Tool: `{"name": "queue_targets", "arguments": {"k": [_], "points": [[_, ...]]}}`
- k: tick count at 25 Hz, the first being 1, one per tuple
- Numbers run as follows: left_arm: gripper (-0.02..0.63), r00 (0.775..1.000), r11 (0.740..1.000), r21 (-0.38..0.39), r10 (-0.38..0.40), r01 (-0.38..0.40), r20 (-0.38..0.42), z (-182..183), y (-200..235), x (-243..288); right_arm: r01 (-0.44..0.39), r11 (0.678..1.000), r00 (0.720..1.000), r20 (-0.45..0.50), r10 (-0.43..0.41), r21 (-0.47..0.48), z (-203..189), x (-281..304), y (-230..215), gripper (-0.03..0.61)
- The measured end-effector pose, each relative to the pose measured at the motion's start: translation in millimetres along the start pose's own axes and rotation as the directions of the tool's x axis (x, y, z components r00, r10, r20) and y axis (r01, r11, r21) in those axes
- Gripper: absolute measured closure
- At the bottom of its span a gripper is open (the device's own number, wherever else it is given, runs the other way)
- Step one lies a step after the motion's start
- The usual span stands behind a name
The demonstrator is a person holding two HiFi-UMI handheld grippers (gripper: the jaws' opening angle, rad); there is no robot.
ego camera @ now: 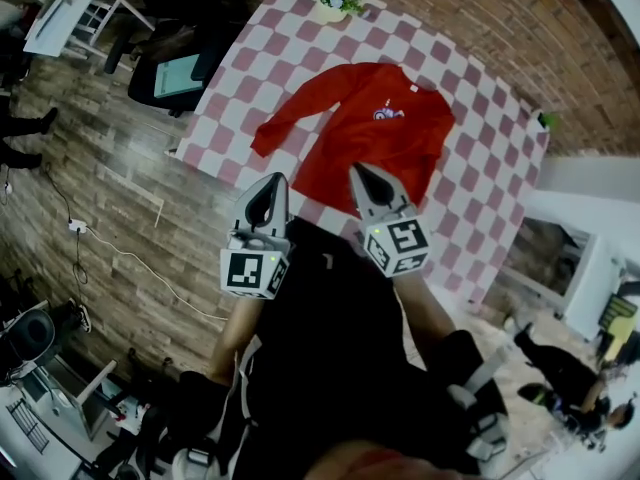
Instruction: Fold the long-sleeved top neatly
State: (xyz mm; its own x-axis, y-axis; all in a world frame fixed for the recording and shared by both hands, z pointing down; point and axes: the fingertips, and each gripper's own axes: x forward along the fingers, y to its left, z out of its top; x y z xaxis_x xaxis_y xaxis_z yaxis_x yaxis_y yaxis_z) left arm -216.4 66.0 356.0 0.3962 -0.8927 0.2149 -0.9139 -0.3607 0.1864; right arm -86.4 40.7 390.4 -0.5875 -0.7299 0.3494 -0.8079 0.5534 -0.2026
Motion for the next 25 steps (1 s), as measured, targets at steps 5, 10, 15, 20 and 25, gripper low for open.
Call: {"name": "queue_targets", "arguments": {"k": [5,10,15,20,25], "points": [[0.609,0.999,0.999,0.007,0.049,-0.049,-0.002,-4,14,-3,-0.051,0.999,0.999,-0.001,0.051,0.002,4,4,11,0.571],[0.609,0.997,0.997,0.006,0.082,-0.082,-0.012,-12,41,5,-0.079,0.997,0.997,0.004,0.079,0.003,14,21,18,0.571],[0.609,0.994,0.995,0.001,0.099,-0.099,-0.039,-28,76,17,-0.085,0.996,0.996,-0.01,0.085,-0.007,21,46,26,0.571],[0.609,0.988,0.993,-0.019,0.11,-0.113,-0.104,-63,118,40,-0.097,0.995,0.995,-0.03,0.097,-0.016,26,80,35,0.571],[0.609,0.979,0.991,-0.093,0.077,-0.096,-0.189,-106,155,61,-0.102,0.995,0.993,-0.055,0.101,-0.015,29,112,42,0.571]]}}
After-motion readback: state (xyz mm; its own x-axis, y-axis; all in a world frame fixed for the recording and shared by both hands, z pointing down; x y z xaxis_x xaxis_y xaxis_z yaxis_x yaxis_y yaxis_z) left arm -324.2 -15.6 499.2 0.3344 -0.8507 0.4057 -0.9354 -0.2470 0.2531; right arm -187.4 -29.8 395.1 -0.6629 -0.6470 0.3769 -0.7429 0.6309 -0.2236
